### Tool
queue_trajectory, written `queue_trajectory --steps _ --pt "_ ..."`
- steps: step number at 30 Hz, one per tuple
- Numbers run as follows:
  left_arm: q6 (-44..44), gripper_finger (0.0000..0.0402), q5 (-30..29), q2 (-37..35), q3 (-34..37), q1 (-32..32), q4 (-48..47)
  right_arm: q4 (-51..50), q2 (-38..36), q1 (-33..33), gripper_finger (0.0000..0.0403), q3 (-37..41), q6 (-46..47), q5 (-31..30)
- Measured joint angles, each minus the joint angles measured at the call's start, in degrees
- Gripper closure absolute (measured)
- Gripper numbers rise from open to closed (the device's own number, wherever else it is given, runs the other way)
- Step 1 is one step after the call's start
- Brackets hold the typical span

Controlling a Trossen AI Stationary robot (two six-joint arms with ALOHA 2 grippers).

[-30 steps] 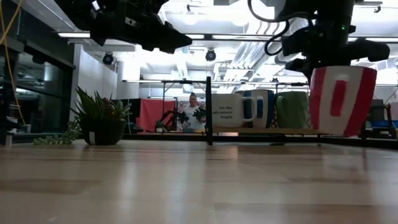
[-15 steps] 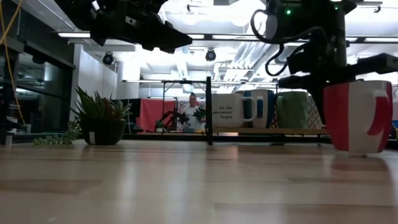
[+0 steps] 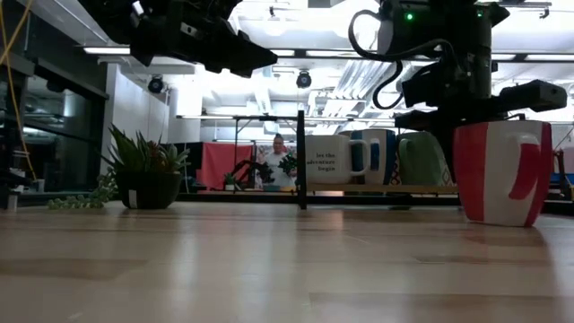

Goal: Place coffee mugs
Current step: Put the red mug on the shelf

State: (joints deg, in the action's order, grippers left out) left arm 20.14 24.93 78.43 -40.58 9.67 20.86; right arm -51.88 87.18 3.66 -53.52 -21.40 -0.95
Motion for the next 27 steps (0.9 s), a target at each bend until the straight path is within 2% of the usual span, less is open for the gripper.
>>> queue_trajectory --steps 6,18,23,27 --pt "-0.1 0.0351 0.0 0.0 0.0 0.0 0.0 0.2 0.0 -0.3 0.0363 0.0 4.5 -1.9" --pt "-0.6 0.0351 0.0 0.0 0.0 0.0 0.0 -0.1 0.0 -0.6 0.0294 0.0 8.5 -1.8" --pt "-0.6 0.0351 -0.6 0.0 0.0 0.1 0.0 -3.2 -0.3 -0.6 0.0280 -0.4 9.8 -1.8" --pt "-0.5 0.0351 -0.6 0.0 0.0 0.1 0.0 -8.0 -0.4 -0.6 0.0279 -4.0 12.5 -1.8"
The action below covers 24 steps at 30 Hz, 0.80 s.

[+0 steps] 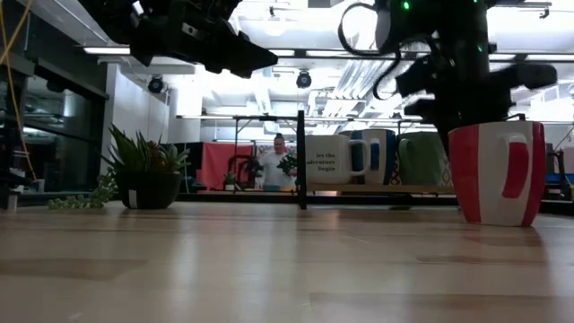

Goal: Place coffee mugs
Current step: Put the red mug on the shelf

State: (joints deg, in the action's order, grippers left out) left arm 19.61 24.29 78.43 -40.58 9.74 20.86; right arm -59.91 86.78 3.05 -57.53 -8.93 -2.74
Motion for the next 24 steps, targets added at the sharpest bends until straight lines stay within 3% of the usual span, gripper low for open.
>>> queue_trajectory --steps 8,12,20,24 --pt "0.0 0.0351 0.0 0.0 0.0 0.0 0.0 -5.7 0.0 2.6 0.0279 -9.4 3.3 2.2" --pt "0.0 0.0351 0.0 0.0 0.0 0.0 0.0 -9.7 0.0 5.2 0.0279 -14.0 9.5 2.4" --pt "0.0 0.0351 0.0 0.0 0.0 0.0 -0.3 -8.6 0.0 10.4 0.0279 -18.6 29.4 2.3" --pt "0.0 0.0351 0.0 0.0 0.0 0.0 -0.5 -8.5 0.2 12.6 0.0279 -18.6 45.3 -3.5"
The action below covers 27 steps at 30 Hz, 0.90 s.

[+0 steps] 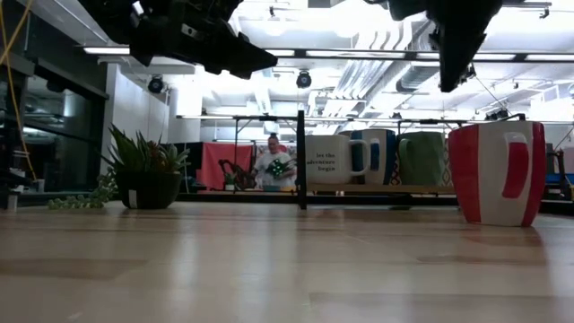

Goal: Place coffee mugs
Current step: Put the red mug on the shelf

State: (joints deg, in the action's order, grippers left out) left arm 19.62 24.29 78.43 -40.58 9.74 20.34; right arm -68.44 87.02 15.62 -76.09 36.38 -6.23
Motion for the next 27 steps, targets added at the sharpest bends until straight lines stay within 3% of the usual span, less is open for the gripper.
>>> queue_trajectory --steps 5,27 --pt "0.0 0.0351 0.0 0.0 0.0 0.0 0.0 -0.5 0.0 2.2 0.0279 0.0 14.5 -7.0" --pt "0.1 0.0351 0.0 0.0 0.0 0.0 -1.2 -6.1 7.4 5.5 0.0279 0.1 35.2 -5.7"
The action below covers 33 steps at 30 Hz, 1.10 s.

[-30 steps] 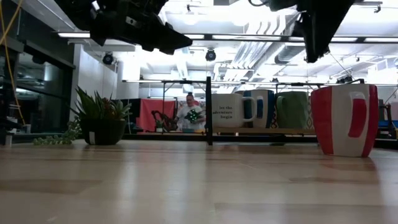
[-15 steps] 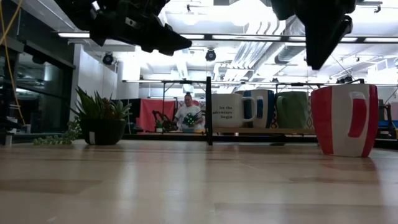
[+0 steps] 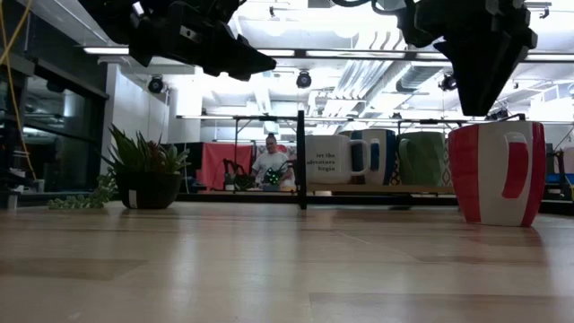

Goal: Place coffee mugs
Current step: Put the red mug on the shelf

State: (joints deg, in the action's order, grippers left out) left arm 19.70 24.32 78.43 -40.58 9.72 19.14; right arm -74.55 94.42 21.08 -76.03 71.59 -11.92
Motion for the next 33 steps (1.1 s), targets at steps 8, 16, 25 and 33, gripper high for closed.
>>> queue_trajectory --steps 8,16,25,33 --pt "0.4 0.0351 0.0 0.0 0.0 0.0 -0.4 1.5 0.2 0.0 0.0279 0.0 0.6 -0.1" --pt "0.4 0.0351 0.0 0.0 0.0 0.0 -0.5 1.1 3.7 0.0 0.0279 0.0 -0.2 0.1" --pt "0.4 0.0351 0.0 0.0 0.0 0.0 -0.9 0.2 8.7 -0.2 0.0279 0.0 -2.9 0.4" --pt "0.0 0.0351 0.0 0.0 0.0 0.0 -1.4 -0.1 11.2 -0.2 0.0279 0.0 -4.6 0.4"
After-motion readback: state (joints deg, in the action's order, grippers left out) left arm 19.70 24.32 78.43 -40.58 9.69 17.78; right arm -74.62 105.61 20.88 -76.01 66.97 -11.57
